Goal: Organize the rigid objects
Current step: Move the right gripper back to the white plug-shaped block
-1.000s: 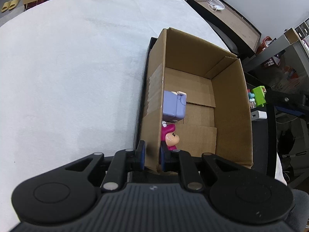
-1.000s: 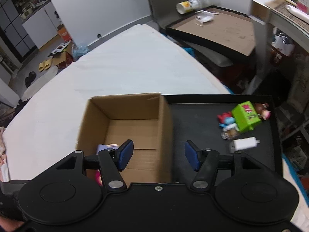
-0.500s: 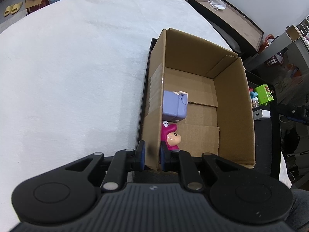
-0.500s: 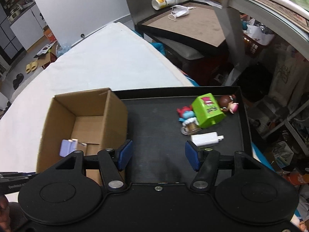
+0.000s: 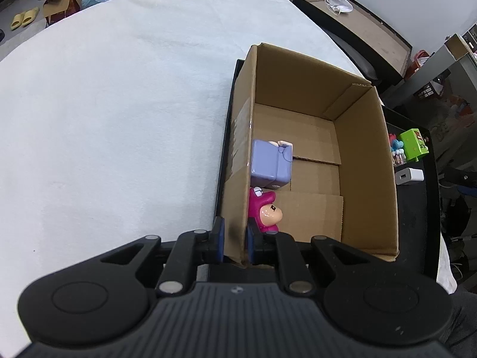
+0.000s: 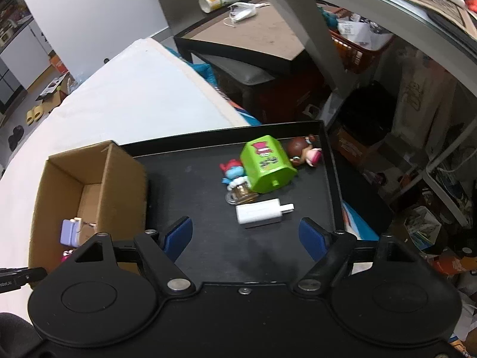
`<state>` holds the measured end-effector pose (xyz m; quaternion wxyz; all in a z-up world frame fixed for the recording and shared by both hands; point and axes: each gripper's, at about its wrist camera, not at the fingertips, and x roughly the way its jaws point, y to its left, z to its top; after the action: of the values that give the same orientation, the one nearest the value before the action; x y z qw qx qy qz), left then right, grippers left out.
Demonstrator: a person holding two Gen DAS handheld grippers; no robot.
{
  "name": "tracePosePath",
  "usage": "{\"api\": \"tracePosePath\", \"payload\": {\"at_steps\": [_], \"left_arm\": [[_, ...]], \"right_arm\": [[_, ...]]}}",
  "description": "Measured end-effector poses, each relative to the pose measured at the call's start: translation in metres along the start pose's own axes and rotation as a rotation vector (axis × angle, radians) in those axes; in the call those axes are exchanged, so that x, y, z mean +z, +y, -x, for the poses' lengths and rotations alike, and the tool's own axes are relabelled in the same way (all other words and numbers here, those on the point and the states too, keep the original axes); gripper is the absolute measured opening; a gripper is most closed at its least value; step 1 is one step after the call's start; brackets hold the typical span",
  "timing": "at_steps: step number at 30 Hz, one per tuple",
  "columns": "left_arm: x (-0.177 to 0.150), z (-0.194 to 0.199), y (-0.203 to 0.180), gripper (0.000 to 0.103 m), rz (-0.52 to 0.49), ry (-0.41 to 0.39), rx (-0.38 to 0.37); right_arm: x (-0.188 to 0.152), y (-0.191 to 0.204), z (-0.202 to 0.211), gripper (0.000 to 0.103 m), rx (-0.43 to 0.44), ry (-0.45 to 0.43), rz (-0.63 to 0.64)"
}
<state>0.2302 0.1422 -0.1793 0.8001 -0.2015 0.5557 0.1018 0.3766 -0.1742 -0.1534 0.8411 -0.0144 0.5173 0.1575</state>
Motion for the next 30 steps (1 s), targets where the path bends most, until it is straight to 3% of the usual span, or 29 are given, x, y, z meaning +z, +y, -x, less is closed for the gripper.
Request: {"api": "tracePosePath", "payload": {"at_steps": [8,13,23,30], "left_arm": [[0.001,-0.002,-0.002,0.014,0.012,0.004,0.012],[0.001,-0.003,-0.003,0.014,0.009,0.008,0.023],[0.001,-0.006,-0.008,0.014,-0.017,0.016,0.036],[0.001,-0.006,-0.005,0.014,-0.007,0.015,0.027]], "right_arm": [[0.005,-0.017,-0.007,0.083,0.026,0.004,-0.047],[0.008,-0.02,-0.022,0.078,0.035,0.028,-0.076],[0.011,-0.019,-0.053,0.071,-0.005,0.056,-0.135],[0.014,-0.015,-0.076,0.063,-0.082,0.075,-0.172]]}}
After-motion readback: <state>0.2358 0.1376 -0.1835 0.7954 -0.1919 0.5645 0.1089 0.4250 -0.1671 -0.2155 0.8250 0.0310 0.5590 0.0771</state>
